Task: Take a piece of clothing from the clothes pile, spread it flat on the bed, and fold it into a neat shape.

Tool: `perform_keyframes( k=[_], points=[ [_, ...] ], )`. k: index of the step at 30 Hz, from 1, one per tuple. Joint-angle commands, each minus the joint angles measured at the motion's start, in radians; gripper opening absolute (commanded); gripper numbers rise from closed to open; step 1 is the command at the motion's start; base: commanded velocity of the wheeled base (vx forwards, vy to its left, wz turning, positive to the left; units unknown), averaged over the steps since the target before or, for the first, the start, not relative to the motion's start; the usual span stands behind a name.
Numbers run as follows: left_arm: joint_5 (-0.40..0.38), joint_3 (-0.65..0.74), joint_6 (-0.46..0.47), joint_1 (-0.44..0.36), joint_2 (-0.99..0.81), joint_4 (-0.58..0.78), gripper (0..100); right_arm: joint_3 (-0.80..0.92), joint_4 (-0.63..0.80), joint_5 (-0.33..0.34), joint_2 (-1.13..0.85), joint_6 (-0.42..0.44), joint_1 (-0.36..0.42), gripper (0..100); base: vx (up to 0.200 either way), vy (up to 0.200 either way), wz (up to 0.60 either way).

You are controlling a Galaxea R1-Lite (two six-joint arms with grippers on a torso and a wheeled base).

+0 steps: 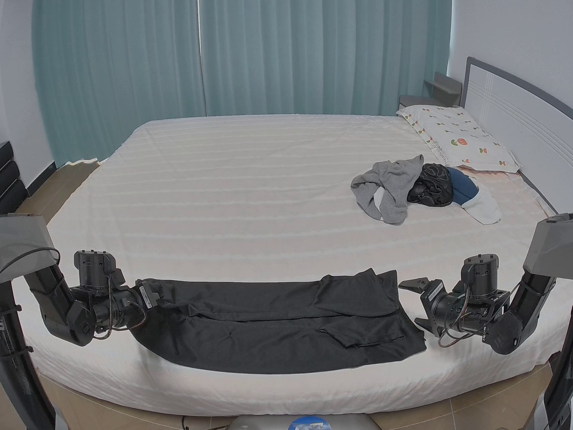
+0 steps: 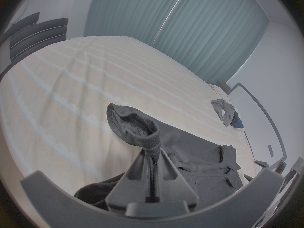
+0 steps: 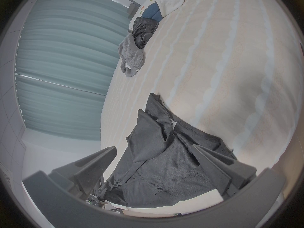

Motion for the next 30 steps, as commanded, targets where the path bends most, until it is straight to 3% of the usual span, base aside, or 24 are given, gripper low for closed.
perform_keyframes(
  k=[1, 10, 16, 30],
  points=[
    [0.006, -0.004, -0.017, -0.004, -0.010, 0.001, 0, -0.001, 0.000, 0.001, -0.001, 0.000, 0.001, 100, 0.000, 0.000, 0.00],
    [0.023, -0.007, -0.020, -0.007, 0.005, -0.004, 0, 0.000, 0.000, 0.001, -0.001, 0.000, 0.001, 100, 0.000, 0.000, 0.00],
    [0.034, -0.010, -0.038, -0.007, 0.004, -0.007, 0, -0.001, 0.000, 0.001, -0.001, 0.000, 0.001, 100, -0.200, 0.000, 0.00],
    [0.034, -0.064, -0.089, -0.028, -0.002, 0.002, 0, -0.001, 0.000, 0.001, 0.000, 0.000, -0.006, 100, 0.000, -0.029, 0.00]
  ],
)
